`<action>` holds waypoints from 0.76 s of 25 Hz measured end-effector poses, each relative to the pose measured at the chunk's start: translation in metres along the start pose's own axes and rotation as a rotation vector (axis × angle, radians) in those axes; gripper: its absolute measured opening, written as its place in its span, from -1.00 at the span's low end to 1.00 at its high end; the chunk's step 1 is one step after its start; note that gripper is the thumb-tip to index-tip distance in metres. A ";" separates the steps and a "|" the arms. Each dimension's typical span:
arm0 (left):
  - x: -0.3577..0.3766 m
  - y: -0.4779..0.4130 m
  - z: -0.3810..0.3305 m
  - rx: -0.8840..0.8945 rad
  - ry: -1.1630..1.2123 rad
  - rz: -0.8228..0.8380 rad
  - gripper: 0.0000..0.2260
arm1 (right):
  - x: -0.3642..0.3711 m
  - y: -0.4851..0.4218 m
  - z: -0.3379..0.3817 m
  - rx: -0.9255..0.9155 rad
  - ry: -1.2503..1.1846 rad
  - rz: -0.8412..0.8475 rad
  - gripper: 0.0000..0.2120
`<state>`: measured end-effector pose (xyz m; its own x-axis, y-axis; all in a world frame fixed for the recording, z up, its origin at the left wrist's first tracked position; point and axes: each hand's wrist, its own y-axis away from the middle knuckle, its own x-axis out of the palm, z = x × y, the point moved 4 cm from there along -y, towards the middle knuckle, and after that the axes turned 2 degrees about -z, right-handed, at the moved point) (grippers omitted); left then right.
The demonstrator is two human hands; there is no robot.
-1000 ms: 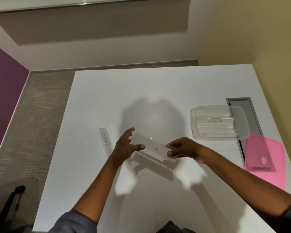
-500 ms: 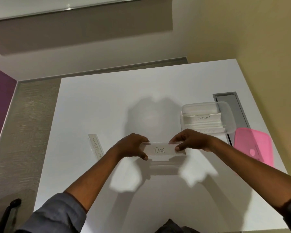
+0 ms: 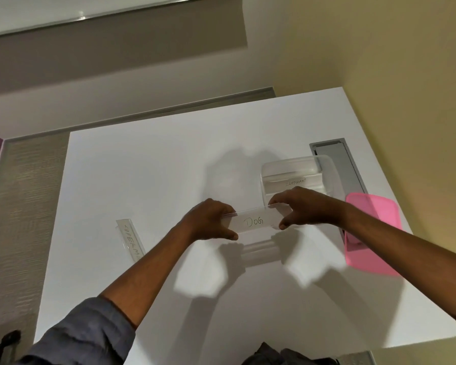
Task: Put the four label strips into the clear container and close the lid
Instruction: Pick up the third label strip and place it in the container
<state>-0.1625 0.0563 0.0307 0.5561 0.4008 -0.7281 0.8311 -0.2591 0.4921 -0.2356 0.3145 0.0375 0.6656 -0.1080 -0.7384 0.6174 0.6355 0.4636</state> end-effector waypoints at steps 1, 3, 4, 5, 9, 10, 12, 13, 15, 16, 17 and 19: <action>-0.002 -0.005 -0.006 0.003 -0.010 -0.011 -0.53 | -0.003 0.004 -0.004 -0.006 0.018 -0.016 -0.40; -0.005 -0.015 -0.017 0.007 -0.030 -0.033 -0.53 | -0.009 0.010 -0.013 -0.033 0.047 -0.055 -0.41; -0.007 -0.021 -0.024 0.014 -0.043 -0.047 -0.53 | -0.012 0.013 -0.019 -0.043 0.066 -0.075 -0.40; -0.008 -0.027 -0.030 0.026 -0.056 -0.065 -0.54 | -0.016 0.016 -0.025 -0.045 0.086 -0.096 -0.38; -0.015 -0.053 -0.058 0.064 -0.091 -0.128 -0.55 | -0.034 0.026 -0.049 -0.066 0.197 -0.184 -0.36; -0.017 -0.061 -0.065 0.070 -0.093 -0.140 -0.56 | -0.038 0.027 -0.056 -0.068 0.219 -0.198 -0.38; -0.021 -0.077 -0.077 0.087 -0.097 -0.166 -0.54 | -0.047 0.028 -0.069 -0.061 0.235 -0.221 -0.41; -0.022 -0.086 -0.083 0.096 -0.110 -0.182 -0.52 | -0.052 0.027 -0.076 -0.056 0.238 -0.229 -0.42; -0.023 -0.102 -0.092 0.110 -0.147 -0.216 -0.51 | -0.059 0.023 -0.089 -0.041 0.243 -0.238 -0.43; -0.022 -0.111 -0.095 0.118 -0.168 -0.226 -0.51 | -0.062 0.019 -0.096 -0.028 0.249 -0.249 -0.43; -0.021 -0.120 -0.098 0.127 -0.193 -0.231 -0.52 | -0.064 0.016 -0.102 -0.013 0.264 -0.262 -0.42; -0.019 -0.136 -0.104 0.141 -0.241 -0.227 -0.56 | -0.067 0.008 -0.113 0.016 0.320 -0.283 -0.43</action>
<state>-0.2868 0.1753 0.0271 0.3290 0.2474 -0.9113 0.9174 -0.3124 0.2464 -0.3225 0.4135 0.0351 0.3072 -0.0320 -0.9511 0.7648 0.6030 0.2267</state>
